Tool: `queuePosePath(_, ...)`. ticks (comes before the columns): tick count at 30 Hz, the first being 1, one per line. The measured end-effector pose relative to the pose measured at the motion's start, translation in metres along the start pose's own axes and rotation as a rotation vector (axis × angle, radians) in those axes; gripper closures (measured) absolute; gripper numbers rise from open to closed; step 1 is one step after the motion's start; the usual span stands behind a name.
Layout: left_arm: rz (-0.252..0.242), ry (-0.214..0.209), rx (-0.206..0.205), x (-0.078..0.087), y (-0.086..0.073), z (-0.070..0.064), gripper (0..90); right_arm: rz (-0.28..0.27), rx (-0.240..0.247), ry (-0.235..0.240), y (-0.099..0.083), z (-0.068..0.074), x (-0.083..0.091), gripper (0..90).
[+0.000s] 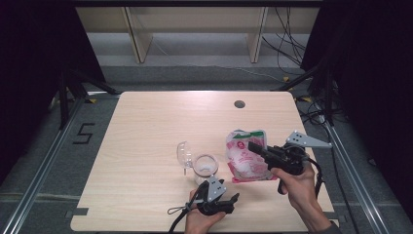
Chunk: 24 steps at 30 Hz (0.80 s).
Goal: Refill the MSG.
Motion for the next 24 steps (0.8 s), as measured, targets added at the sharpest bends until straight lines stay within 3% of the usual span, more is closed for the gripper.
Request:
queuePosePath(1, -0.010, 0.008, 0.008, -0.001, 0.002, 0.000, 31.8, 0.006, -0.029, 0.011, 0.002, 0.004, 0.002, 90.0)
queuePosePath(2, 0.000, 0.011, -0.005, -0.001, 0.004, 0.000, 32.0, -0.007, -0.002, 0.013, 0.006, 0.005, 0.003, 90.0)
queuePosePath(4, -0.017, 0.021, -0.008, -0.005, 0.007, -0.003, 32.5, -0.004, -0.010, 0.026, 0.011, 0.012, 0.007, 90.0)
queuePosePath(5, -0.003, 0.027, -0.021, -0.006, 0.008, -0.003, 32.5, -0.010, 0.007, 0.029, 0.014, 0.014, 0.008, 90.0)
queuePosePath(7, -0.023, 0.035, -0.019, -0.010, 0.010, -0.005, 32.5, -0.006, -0.012, 0.048, 0.018, 0.024, 0.011, 90.0)
queuePosePath(9, -0.050, 0.055, -0.019, -0.012, 0.012, -0.006, 34.2, -0.006, 0.025, 0.056, 0.020, 0.028, 0.012, 90.0)
queuePosePath(12, -0.086, 0.057, -0.035, -0.011, 0.014, -0.009, 41.1, -0.005, 0.039, 0.063, 0.019, 0.031, 0.010, 90.0)
queuePosePath(15, -0.117, 0.059, -0.057, -0.009, 0.015, -0.013, 54.7, 0.008, 0.042, 0.076, 0.016, 0.035, 0.008, 90.0)
queuePosePath(16, -0.130, 0.067, -0.053, -0.009, 0.015, -0.014, 59.3, 0.018, 0.025, 0.077, 0.015, 0.036, 0.007, 90.0)
queuePosePath(17, -0.135, 0.074, -0.050, -0.008, 0.015, -0.013, 63.0, 0.021, 0.037, 0.082, 0.014, 0.036, 0.006, 90.0)
queuePosePath(19, -0.141, 0.070, -0.051, -0.009, 0.015, -0.015, 66.0, 0.021, 0.052, 0.066, 0.015, 0.035, 0.004, 90.0)
queuePosePath(20, -0.145, 0.067, -0.053, -0.009, 0.015, -0.015, 66.8, 0.027, 0.034, 0.071, 0.015, 0.037, 0.003, 90.0)
queuePosePath(23, -0.150, 0.041, -0.056, -0.011, 0.015, -0.016, 68.6, 0.046, 0.037, 0.064, 0.018, 0.036, 0.000, 90.0)
queuePosePath(24, -0.146, 0.040, -0.065, -0.011, 0.015, -0.016, 69.3, 0.038, 0.084, 0.051, 0.019, 0.034, -0.003, 90.0)
Point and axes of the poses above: each handheld gripper's, and its own axes: x roughly backward along the jaws, y roughly out of its top, z roughly to its left, the point moved 5 cm from there along -x, roughly forward along the jaws, and after that the axes turned 2 degrees about -y, right-handed, at the moved point
